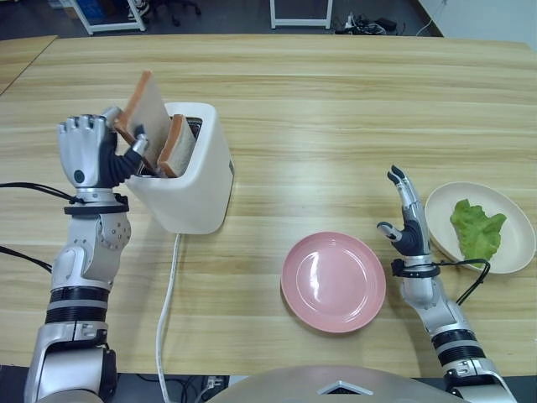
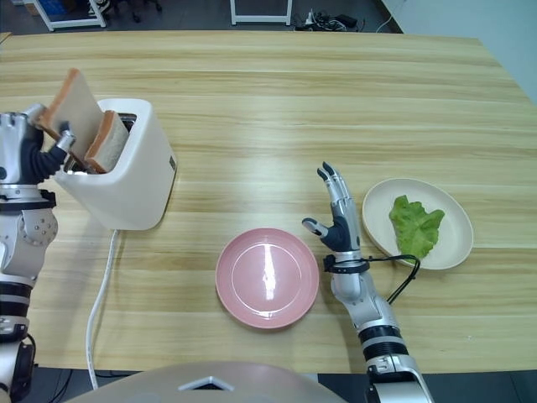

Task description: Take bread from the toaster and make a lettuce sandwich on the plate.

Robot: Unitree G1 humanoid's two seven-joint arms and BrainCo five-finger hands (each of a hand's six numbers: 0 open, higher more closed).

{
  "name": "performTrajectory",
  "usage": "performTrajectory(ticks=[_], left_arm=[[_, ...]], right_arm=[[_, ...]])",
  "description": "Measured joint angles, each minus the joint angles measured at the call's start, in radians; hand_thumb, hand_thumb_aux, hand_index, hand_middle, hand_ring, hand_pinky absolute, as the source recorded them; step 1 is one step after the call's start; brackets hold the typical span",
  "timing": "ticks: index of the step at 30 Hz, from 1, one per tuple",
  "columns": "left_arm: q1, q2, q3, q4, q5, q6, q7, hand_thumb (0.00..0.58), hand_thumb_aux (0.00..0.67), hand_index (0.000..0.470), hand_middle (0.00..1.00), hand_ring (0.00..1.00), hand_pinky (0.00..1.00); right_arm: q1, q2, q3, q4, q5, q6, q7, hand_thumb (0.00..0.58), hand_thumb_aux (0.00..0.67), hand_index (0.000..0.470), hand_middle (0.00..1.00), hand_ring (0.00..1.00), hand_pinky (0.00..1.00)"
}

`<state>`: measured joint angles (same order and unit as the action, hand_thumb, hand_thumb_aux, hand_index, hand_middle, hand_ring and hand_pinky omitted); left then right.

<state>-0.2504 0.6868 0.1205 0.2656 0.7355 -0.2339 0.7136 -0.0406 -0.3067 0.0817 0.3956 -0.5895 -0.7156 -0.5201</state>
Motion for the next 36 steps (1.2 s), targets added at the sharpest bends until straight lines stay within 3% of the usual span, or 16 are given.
performTrajectory(ticks=[3,7,10,14,18,22,28,31,32,33,34,36], left_arm=[[-0.02,-0.052,0.047,-0.055,-0.01,-0.006,0.136,0.58,0.67,0.47,1.0,1.0,1.0],[-0.014,-0.129,0.042,-0.121,-0.083,-0.103,0.168,0.58,0.67,0.47,1.0,1.0,1.0],[0.057,-0.194,-0.065,-0.258,-0.293,-0.304,0.007,0.58,0.67,0.47,1.0,1.0,1.0],[0.178,-0.258,-0.256,-0.278,-0.53,-0.431,-0.282,0.58,0.67,0.47,1.0,1.0,1.0],[0.262,-0.349,-0.444,-0.25,-0.707,-0.434,-0.543,0.58,0.67,0.47,1.0,1.0,1.0],[0.336,-0.407,-0.569,-0.218,-0.724,-0.381,-0.72,0.58,0.67,0.47,1.0,1.0,1.0],[0.368,-0.404,-0.593,-0.155,-0.598,-0.35,-0.811,0.58,0.67,0.47,1.0,1.0,1.0],[0.37,-0.386,-0.575,-0.151,-0.436,-0.352,-0.76,0.58,0.67,0.47,0.98,0.98,0.98],[0.369,-0.374,-0.56,-0.151,-0.359,-0.352,-0.718,0.58,0.67,0.47,0.91,0.91,0.91],[0.369,-0.361,-0.544,-0.151,-0.301,-0.349,-0.684,0.58,0.67,0.47,0.66,0.66,0.66],[0.368,-0.355,-0.536,-0.154,-0.254,-0.345,-0.651,0.58,0.67,0.47,0.02,0.02,0.02],[0.363,-0.34,-0.509,-0.158,-0.124,-0.317,-0.565,0.58,0.659,0.463,0.0,0.0,0.0]], right_arm=[[-0.002,0.003,-0.001,0.006,0.001,0.002,-0.01,0.0,0.0,0.0,0.0,0.0,0.0],[-0.004,0.003,-0.004,0.008,0.002,0.003,-0.021,0.0,0.0,0.0,0.0,0.0,0.0],[-0.008,-0.002,-0.01,0.007,0.003,0.003,-0.022,0.0,0.0,0.0,0.0,0.0,0.0],[-0.027,-0.031,-0.03,-0.002,0.004,0.003,-0.02,0.0,0.0,0.0,0.0,0.0,0.0],[-0.046,-0.094,-0.091,-0.01,0.002,0.022,-0.03,0.0,0.0,0.0,0.0,0.0,0.0],[-0.042,-0.19,-0.186,-0.02,-0.016,0.09,-0.082,0.0,0.0,0.0,0.0,0.0,0.0],[-0.006,-0.317,-0.248,0.033,-0.11,0.249,-0.168,0.0,0.0,0.0,0.0,0.0,0.0],[0.022,-0.39,-0.243,0.089,-0.183,0.362,-0.192,0.0,0.0,0.0,0.0,0.0,0.0],[0.034,-0.417,-0.231,0.101,-0.216,0.411,-0.189,0.0,0.0,0.0,0.0,0.0,0.0],[0.047,-0.432,-0.219,0.1,-0.233,0.449,-0.168,0.0,0.0,0.0,0.0,0.0,0.0],[0.064,-0.442,-0.208,0.09,-0.238,0.473,-0.139,0.0,0.0,0.0,0.0,0.0,0.0],[0.124,-0.444,-0.186,0.035,-0.244,0.539,-0.049,0.0,0.0,0.0,0.0,0.0,0.0]])
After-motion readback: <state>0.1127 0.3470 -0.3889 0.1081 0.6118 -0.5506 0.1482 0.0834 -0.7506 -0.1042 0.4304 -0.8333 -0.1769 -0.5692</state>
